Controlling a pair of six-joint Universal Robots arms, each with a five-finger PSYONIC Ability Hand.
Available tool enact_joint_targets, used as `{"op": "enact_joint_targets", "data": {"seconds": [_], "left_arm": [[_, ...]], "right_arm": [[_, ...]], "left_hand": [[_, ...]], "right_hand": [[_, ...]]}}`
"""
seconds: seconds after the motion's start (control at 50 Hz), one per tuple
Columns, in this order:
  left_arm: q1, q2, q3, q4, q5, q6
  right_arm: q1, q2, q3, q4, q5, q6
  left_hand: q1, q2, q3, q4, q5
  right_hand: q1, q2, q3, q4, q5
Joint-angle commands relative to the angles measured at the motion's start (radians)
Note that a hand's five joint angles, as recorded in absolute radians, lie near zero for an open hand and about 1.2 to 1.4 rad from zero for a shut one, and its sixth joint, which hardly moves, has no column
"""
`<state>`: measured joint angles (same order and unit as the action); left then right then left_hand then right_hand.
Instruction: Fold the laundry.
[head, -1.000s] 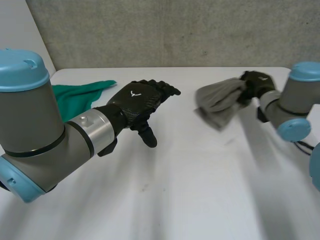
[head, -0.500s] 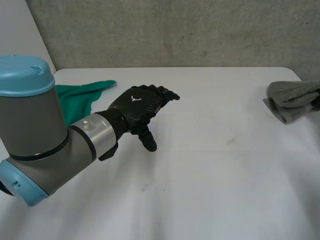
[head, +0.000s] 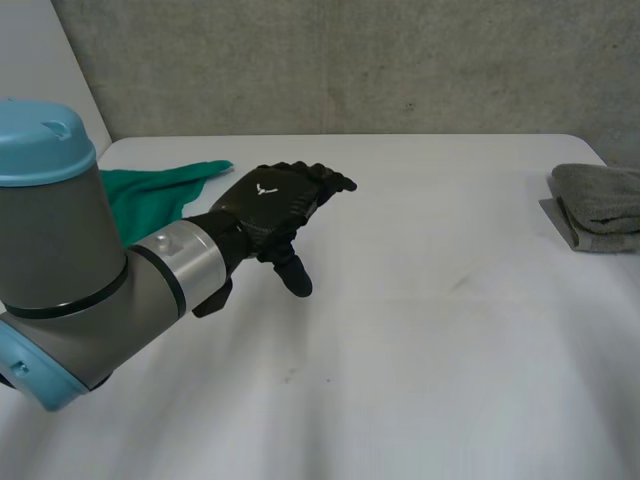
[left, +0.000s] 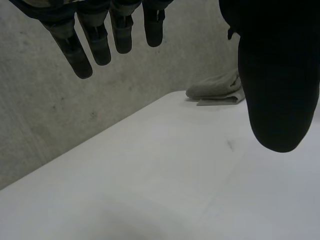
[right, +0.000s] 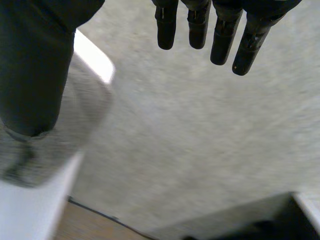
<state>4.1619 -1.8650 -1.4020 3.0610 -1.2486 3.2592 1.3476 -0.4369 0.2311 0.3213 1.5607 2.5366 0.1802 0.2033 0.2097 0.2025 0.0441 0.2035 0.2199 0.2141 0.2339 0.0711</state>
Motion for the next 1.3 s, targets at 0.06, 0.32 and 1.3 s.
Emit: {"op": "enact_joint_targets", "data": {"seconds": [0.06, 0.32, 1.3], "left_arm": [[0.047, 0.084, -0.021, 0.007, 0.003, 0.005], [0.283, 0.095, -0.028, 0.217, -0.008, 0.073], [0.589, -0.825, 0.668, 0.217, 0.1, 0.412]], "right_arm": [[0.189, -0.241, 0.077, -0.123, 0.127, -0.071], [0.542, -0.494, 0.637, -0.151, -0.201, 0.094], [0.588, -0.905, 1.666, -0.395, -0.376, 0.034]], "left_hand": [[0.007, -0.016, -0.023, -0.015, -0.032], [-0.005, -0.028, -0.034, -0.027, -0.043], [0.03, 0.007, 0.001, 0.008, -0.008]], "right_hand": [[-0.029, -0.045, -0.04, -0.059, -0.071], [-0.029, -0.045, -0.04, -0.059, -0.071], [-0.029, -0.045, -0.04, -0.059, -0.071]]}}
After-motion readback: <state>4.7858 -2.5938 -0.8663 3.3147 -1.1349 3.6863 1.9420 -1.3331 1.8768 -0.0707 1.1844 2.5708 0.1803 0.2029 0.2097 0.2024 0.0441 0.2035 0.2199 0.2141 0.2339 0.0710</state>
